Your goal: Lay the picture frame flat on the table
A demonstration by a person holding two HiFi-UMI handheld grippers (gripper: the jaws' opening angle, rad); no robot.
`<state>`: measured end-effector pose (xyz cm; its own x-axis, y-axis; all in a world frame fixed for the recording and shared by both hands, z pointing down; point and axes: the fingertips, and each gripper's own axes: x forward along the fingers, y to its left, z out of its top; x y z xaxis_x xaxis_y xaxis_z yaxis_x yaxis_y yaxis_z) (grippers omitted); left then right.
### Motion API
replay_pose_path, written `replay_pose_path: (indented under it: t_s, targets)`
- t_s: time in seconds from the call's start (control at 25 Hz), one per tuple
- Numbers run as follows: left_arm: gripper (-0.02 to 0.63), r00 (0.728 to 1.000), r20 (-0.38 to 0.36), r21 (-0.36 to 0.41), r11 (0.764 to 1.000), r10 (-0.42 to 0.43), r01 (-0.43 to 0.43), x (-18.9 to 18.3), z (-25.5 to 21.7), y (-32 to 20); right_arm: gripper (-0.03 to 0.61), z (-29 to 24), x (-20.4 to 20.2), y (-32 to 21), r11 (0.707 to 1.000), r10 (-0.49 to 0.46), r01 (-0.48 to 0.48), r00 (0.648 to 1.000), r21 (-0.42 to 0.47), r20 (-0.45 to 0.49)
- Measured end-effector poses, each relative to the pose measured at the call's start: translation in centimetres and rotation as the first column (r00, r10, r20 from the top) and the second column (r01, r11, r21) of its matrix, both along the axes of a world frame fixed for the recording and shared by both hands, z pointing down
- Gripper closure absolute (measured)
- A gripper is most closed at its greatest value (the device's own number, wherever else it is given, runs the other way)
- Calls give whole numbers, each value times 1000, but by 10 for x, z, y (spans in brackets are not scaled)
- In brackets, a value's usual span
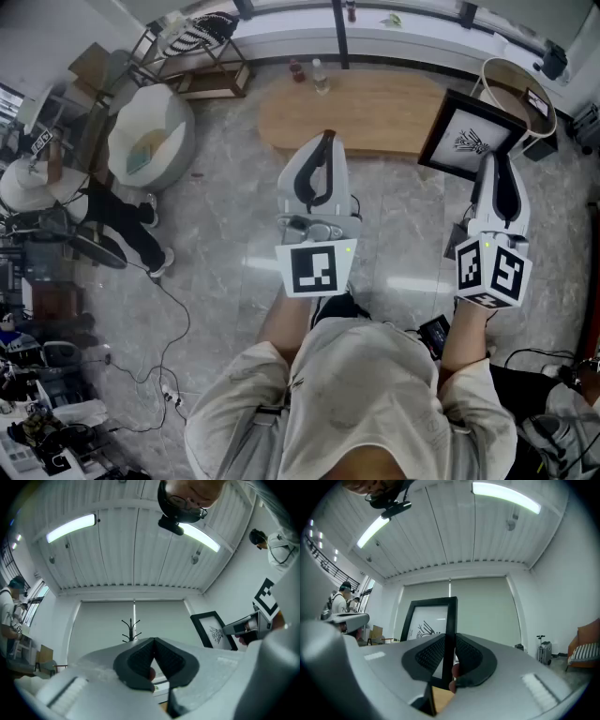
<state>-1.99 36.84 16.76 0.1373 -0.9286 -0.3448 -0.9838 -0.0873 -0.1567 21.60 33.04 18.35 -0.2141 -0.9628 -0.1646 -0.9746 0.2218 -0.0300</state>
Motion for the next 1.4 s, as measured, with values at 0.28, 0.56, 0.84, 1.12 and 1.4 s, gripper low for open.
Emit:
replay_pose_path:
  t_s: [0.28,0.56,0.84,1.12,1.4]
  targets:
    - [609,999,-45,-25,999,-26,25,90,-8,82,509,-24,85,82,997,-27,25,999,67,37]
    - [609,998,5,-30,998,-57,57,122,-13,122,508,-21,113,116,997,-51,47,997,62,52]
    - [609,998,32,-13,999,-50,50,109,-14,130,508,-18,99,123,998,-37,32,997,57,74]
    - [609,999,28,-49,998,-33,34,77,-14,120,508,-31,60,122,996,-20,18,1000,87,22]
    - [609,1000,2,-47,999,-16,16,42,-16,109,508,-39,25,114,995,-13,14,1000,96,-14]
